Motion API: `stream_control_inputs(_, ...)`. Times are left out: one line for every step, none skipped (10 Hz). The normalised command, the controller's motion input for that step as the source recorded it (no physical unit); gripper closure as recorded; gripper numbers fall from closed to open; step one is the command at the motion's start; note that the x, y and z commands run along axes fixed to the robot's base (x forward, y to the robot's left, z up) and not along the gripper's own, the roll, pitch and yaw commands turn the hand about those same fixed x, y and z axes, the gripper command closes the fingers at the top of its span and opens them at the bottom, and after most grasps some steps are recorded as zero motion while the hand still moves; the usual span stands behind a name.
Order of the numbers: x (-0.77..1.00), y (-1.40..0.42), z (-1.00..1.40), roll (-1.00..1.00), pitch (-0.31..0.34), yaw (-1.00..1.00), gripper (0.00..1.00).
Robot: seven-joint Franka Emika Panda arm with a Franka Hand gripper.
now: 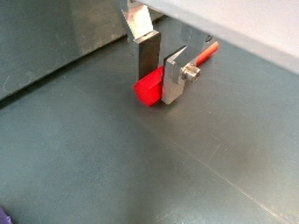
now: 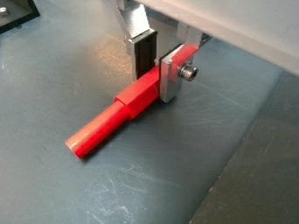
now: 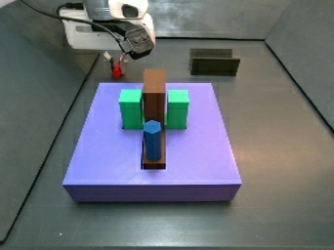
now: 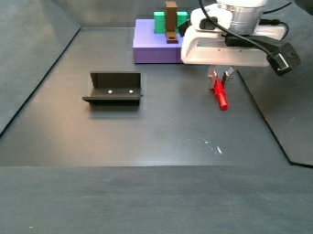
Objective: Pick up the red object. Move up. Place the red object on the fixture. Regrasp the red object. Move to above the board. Insert the red object.
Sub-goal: Pick up the red object.
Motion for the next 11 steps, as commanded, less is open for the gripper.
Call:
stream_control_inputs(0.0, 0.0, 0.0, 0.0, 0.0, 0.0, 1.0)
stream_control_inputs(0.0, 0.0, 0.0, 0.0, 0.0, 0.0, 1.0)
stream_control_inputs(0.0, 0.0, 0.0, 0.0, 0.0, 0.0, 1.0)
stream_control_inputs(0.0, 0.0, 0.0, 0.0, 0.0, 0.0, 1.0)
stream_control_inputs(0.0, 0.0, 0.0, 0.0, 0.0, 0.0, 1.0)
stream_control_inputs(0.0, 0.0, 0.0, 0.0, 0.0, 0.0, 1.0)
stream_control_inputs(0.0, 0.0, 0.0, 0.0, 0.0, 0.0, 1.0)
stream_control_inputs(0.0, 0.0, 0.0, 0.0, 0.0, 0.0, 1.0)
stream_control_inputs(0.0, 0.0, 0.0, 0.0, 0.0, 0.0, 1.0)
stream_control_inputs(0.0, 0.0, 0.0, 0.0, 0.0, 0.0, 1.0)
stream_control_inputs(0.0, 0.0, 0.0, 0.0, 0.0, 0.0, 1.0)
